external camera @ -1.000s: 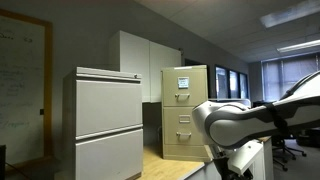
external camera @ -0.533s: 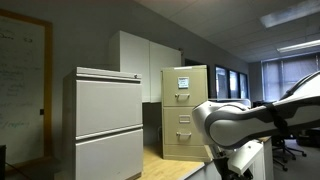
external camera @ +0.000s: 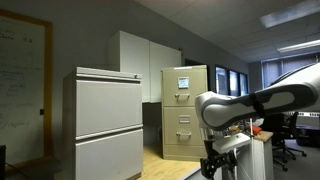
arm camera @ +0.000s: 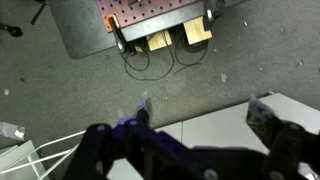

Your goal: Open the bottom drawer on the right filing cabinet

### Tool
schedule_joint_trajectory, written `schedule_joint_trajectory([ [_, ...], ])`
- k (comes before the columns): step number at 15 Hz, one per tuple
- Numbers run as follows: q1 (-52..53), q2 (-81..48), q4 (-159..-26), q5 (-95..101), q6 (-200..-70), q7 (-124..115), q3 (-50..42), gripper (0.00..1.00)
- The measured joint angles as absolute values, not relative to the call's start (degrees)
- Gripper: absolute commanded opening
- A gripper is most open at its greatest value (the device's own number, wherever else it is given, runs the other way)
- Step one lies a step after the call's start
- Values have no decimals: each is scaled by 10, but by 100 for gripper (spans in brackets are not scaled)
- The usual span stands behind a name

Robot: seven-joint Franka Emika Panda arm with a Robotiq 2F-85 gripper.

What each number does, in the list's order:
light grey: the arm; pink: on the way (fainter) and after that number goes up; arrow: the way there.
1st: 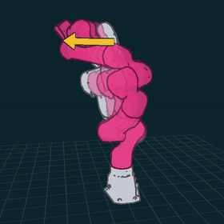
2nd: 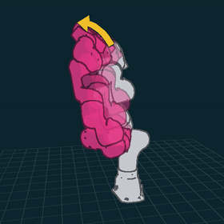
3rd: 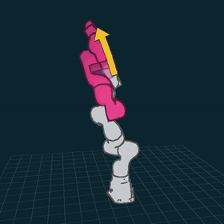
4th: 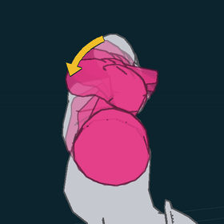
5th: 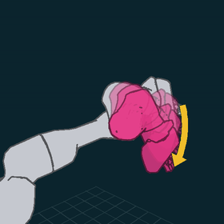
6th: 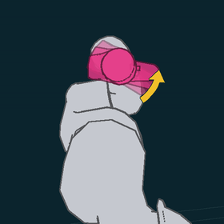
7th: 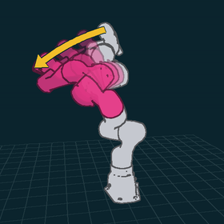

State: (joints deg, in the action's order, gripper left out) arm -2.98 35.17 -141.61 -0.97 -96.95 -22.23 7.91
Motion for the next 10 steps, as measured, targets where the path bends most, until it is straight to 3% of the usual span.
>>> schedule_joint_trajectory([
  [10,-81,146,-1138,-173,-1022,-238,-47,100],
])
